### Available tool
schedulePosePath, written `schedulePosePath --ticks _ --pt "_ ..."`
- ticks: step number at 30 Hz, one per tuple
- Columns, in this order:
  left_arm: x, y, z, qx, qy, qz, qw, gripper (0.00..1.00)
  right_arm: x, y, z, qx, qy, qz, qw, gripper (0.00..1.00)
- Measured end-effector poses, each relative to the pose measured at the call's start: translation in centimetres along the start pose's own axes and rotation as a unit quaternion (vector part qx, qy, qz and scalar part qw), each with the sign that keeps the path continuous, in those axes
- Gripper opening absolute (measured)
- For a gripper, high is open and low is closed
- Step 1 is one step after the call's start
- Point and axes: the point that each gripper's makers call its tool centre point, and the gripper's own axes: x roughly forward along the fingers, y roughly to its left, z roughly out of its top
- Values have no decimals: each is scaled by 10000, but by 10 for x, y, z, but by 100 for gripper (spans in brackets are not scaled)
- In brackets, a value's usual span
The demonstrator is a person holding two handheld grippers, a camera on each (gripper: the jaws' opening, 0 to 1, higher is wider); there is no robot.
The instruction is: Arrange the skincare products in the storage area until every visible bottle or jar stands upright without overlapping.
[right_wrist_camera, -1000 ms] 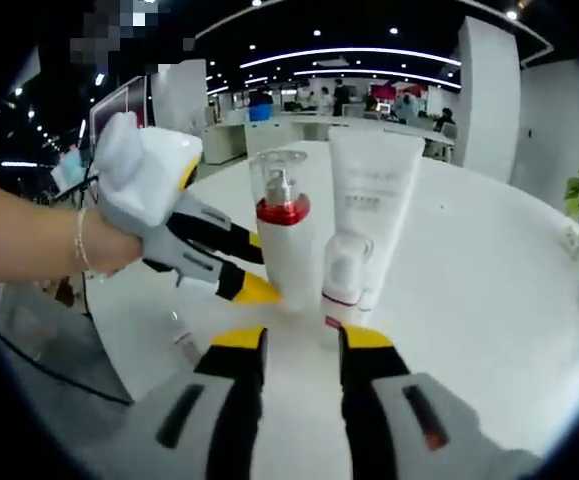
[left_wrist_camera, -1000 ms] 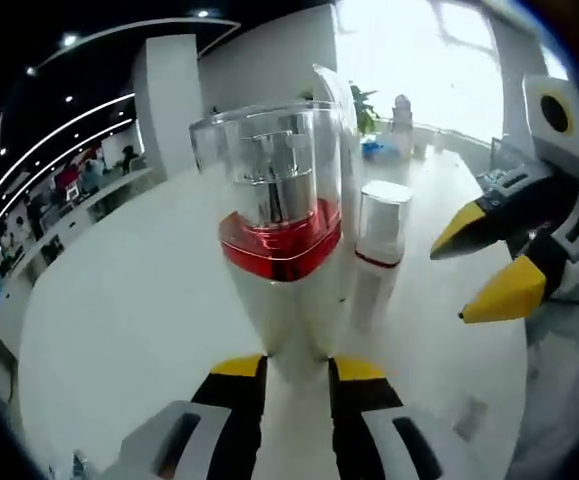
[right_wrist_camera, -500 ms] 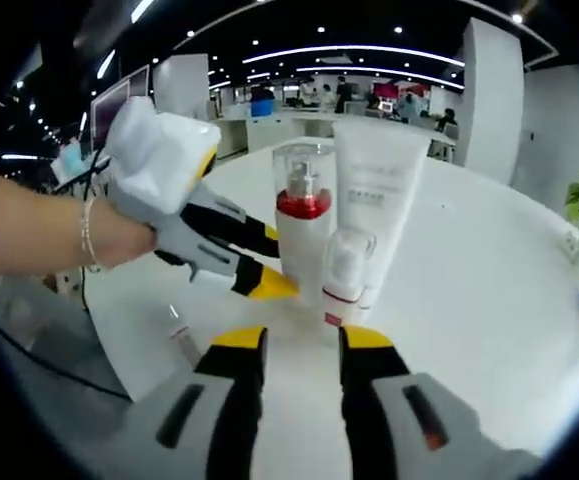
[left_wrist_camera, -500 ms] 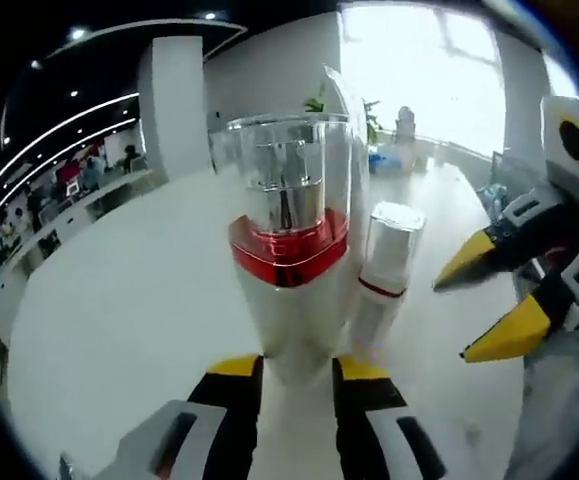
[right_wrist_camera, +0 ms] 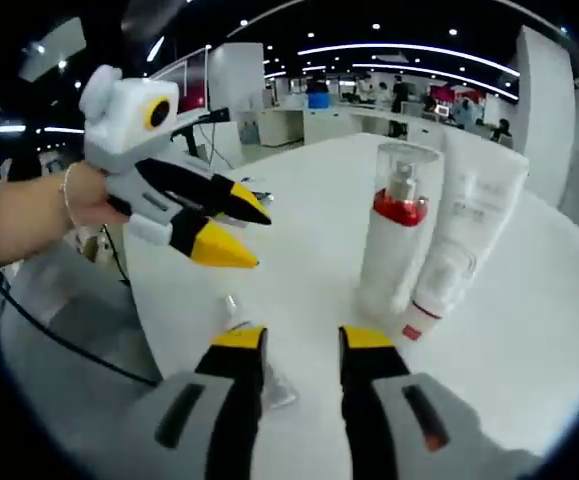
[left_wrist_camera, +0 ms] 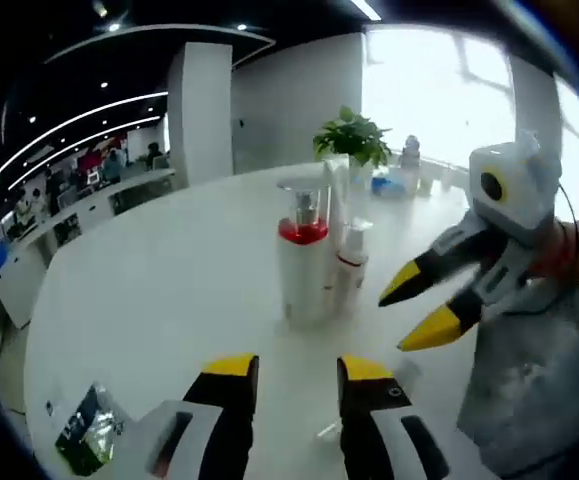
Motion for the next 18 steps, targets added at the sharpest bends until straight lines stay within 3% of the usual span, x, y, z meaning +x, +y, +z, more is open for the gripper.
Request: schedulePosePath --ticks 4,5,7,8,9,10,11,14,17,18 --pt "-12 -10 -15 -53 145 -89 9998 33 16 27 -5 -436 356 657 9963 30" --pt "-12 -10 -17 -44 150 -90 9998 33 21 26 -7 -441 342 556 9969 30" --pt "-9 -10 -29 95 265 -91 9996 32 24 22 -25 -642 688 400 9948 29" --pt "-7 -8 -34 57 257 -89 9996 32 22 19 -33 -934 1004 324 9900 27" --pt "-5 -10 -38 -169 196 -173 9995 32 23 17 -32 -1096 901 248 9896 26" --pt "-3 -14 -45 -474 457 -363 9972 32 25 18 -32 -1102 801 219 9904 26" --pt "-4 -16 -48 -459 640 -478 9957 31 27 21 -36 -1054 917 294 9898 26" --pt "-2 -14 -39 -423 370 -419 9975 31 29 32 -41 -1035 975 482 9887 26" --pt "-5 -15 -41 -478 395 -430 9971 31 28 30 -58 -1480 1404 408 9781 24" --pt "-6 -15 -41 -468 399 -422 9972 31 30 32 -59 -1522 1411 410 9774 23"
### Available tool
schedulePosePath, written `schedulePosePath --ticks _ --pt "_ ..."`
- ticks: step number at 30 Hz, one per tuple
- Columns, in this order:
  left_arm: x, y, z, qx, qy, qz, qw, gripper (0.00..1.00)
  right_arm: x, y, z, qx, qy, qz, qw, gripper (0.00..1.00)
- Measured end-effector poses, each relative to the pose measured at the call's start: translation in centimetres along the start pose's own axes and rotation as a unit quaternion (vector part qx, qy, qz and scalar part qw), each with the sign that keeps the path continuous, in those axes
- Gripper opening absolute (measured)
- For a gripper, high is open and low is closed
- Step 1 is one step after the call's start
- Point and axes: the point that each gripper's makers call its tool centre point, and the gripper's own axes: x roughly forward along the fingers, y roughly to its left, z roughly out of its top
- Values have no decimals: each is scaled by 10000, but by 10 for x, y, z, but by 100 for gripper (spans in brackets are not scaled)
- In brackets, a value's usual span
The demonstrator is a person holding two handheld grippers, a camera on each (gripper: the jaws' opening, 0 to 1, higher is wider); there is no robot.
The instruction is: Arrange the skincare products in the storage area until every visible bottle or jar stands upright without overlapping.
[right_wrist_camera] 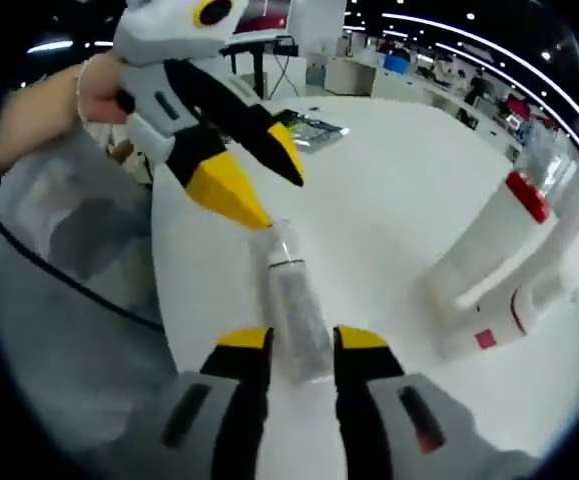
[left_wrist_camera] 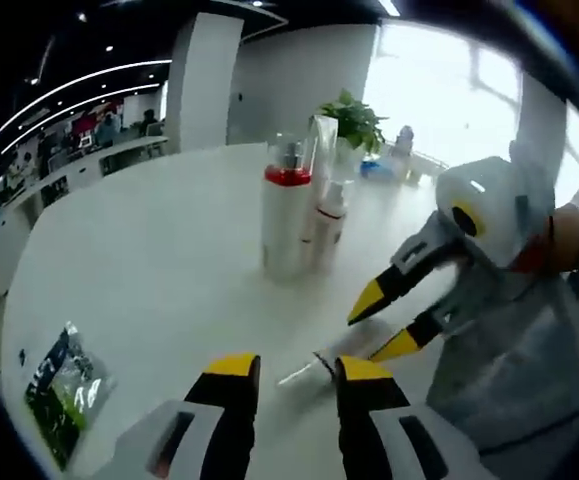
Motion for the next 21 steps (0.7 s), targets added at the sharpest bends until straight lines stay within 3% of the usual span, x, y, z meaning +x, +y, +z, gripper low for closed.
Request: schedulePosePath --ticks 3,4,13,16,18,21 --pt "-1 3 0 -93 -12 42 9999 31 -2 3 6 5 -169 81 9998 20" --pt "-1 3 -2 -246 1 12 9997 31 -2 5 8 235 -232 139 9994 20" --pt "1 1 -11 -413 148 -10 9990 31 -8 2 9 653 -353 268 9969 19" --pt "2 2 -17 -418 286 12 9987 31 -14 -1 19 1125 -668 336 9908 19" --pt "1 4 -19 -542 295 16 9981 31 -15 -1 17 1477 -700 469 9854 19" --pt "2 2 -22 -880 306 -99 9956 30 -16 -6 15 1657 -702 477 9825 19"
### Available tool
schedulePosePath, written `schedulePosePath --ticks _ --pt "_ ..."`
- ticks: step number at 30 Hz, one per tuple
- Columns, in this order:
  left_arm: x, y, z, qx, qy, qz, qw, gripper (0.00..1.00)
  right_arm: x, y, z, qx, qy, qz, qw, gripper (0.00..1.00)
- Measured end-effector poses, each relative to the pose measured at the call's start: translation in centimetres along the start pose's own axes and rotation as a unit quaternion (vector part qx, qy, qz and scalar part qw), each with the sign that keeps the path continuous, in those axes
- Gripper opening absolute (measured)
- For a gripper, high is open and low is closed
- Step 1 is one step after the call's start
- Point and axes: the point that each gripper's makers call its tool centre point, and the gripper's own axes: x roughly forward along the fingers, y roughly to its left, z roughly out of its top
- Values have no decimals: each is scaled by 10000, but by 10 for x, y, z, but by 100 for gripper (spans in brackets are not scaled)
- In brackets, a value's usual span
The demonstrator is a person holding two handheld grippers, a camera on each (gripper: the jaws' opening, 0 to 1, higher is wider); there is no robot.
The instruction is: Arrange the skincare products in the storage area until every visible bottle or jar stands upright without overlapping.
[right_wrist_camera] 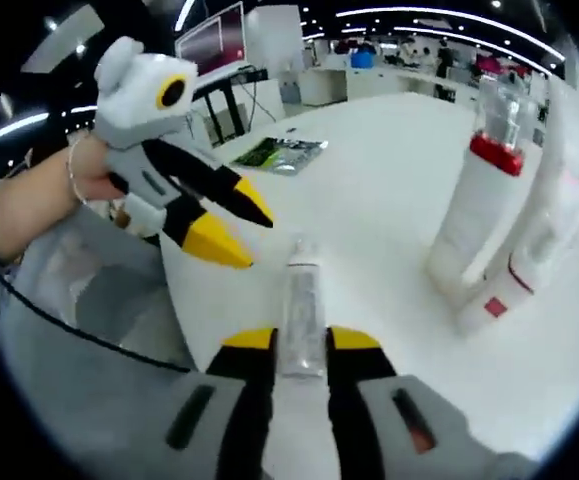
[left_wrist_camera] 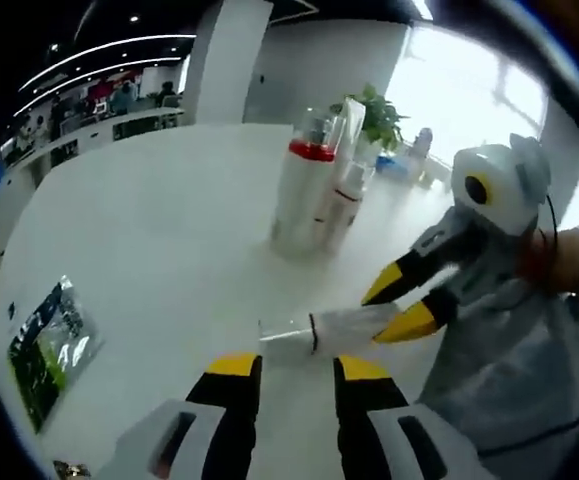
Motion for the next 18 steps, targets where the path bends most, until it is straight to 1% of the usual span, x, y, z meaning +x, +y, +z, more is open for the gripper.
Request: schedulePosePath --ticks 2,4,5,7,8,9,11,12,13,14,15,16,17,18 --pt "3 -1 -3 -139 87 -54 9999 30 0 -1 1 161 -35 44 9999 19" --pt "5 1 -5 -2 119 64 9999 29 1 2 -1 163 11 88 9998 19" --pt "5 5 -6 168 160 181 9996 29 1 5 -2 106 55 165 9998 19" --pt "7 7 -9 222 223 248 9992 29 0 11 -2 -155 112 298 9994 19" --pt "9 6 -12 278 304 209 9989 29 0 12 -6 -452 225 303 9983 19" --pt "10 4 -18 393 460 150 9981 29 0 15 -10 -834 380 305 9953 19" --pt "11 4 -25 630 644 181 9958 29 0 21 -21 -1358 671 410 9876 19" --pt "11 4 -26 672 670 188 9953 29 0 22 -23 -1446 723 433 9859 19" --pt "11 1 -33 822 863 88 9928 29 1 26 -27 -1718 801 461 9808 19" --pt "13 -2 -37 787 935 12 9925 28 1 24 -30 -1928 882 365 9766 19" --pt "14 -5 -40 831 996 -72 9915 24 2 23 -31 -2072 926 343 9733 19" --pt "14 -6 -41 865 1031 -108 9908 20 2 23 -31 -2138 942 334 9718 19" --pt "15 -9 -43 916 1092 -164 9897 19 3 21 -33 -2282 992 276 9681 20" --pt "16 -11 -43 945 1098 -170 9893 19 4 22 -32 -2317 956 214 9679 20"
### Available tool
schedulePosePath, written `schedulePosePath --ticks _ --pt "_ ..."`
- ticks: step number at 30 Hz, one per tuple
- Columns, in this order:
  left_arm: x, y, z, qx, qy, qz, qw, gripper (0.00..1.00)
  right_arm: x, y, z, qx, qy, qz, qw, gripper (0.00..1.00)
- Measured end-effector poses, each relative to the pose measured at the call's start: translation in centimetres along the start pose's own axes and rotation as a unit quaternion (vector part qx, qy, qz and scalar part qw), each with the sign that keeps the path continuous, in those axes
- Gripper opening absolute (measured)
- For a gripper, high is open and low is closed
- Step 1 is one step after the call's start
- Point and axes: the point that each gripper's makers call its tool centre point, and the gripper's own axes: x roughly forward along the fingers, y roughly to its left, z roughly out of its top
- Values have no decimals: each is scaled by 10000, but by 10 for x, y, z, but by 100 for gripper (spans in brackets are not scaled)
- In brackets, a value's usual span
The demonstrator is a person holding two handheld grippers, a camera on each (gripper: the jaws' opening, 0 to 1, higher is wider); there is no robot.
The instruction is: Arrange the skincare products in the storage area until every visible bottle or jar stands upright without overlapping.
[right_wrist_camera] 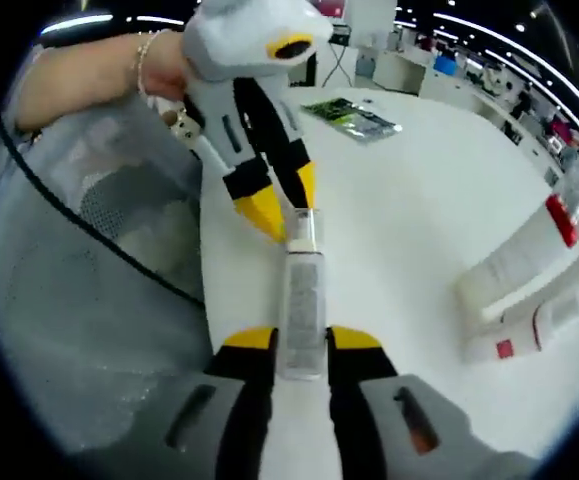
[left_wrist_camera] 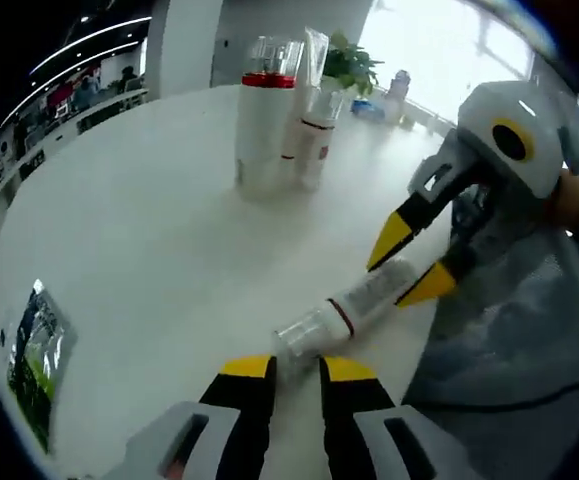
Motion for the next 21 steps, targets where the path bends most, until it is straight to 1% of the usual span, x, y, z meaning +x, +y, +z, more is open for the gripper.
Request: schedulePosePath --ticks 1,3,7,10,13,14,16,18,20,21 --pt "1 -1 0 25 19 4 10000 20 0 0 1 -38 3 2 10000 20" --pt "0 0 0 97 45 23 9999 20 3 -3 0 58 71 -48 9999 20" --pt "0 0 0 -14 59 11 10000 20 6 -3 -1 46 107 -89 9999 21" --pt "1 -3 1 15 57 -33 10000 21 12 2 -1 79 215 -26 9997 21" --pt "2 -5 1 72 54 -67 9999 22 16 4 -2 56 332 -70 9994 22" --pt "3 -6 1 82 72 -74 9999 22 16 3 1 126 280 -93 9995 22" --pt "2 -5 1 199 81 -17 9998 23 17 3 1 301 233 -85 9992 21" --pt "2 -5 1 151 74 -27 9999 23 15 1 1 293 203 -124 9993 21" --pt "0 -4 2 90 26 -9 10000 23 9 -6 10 221 -13 -337 9992 21" --pt "-1 -3 4 67 -20 18 10000 24 5 -9 14 257 -142 -429 9986 20"
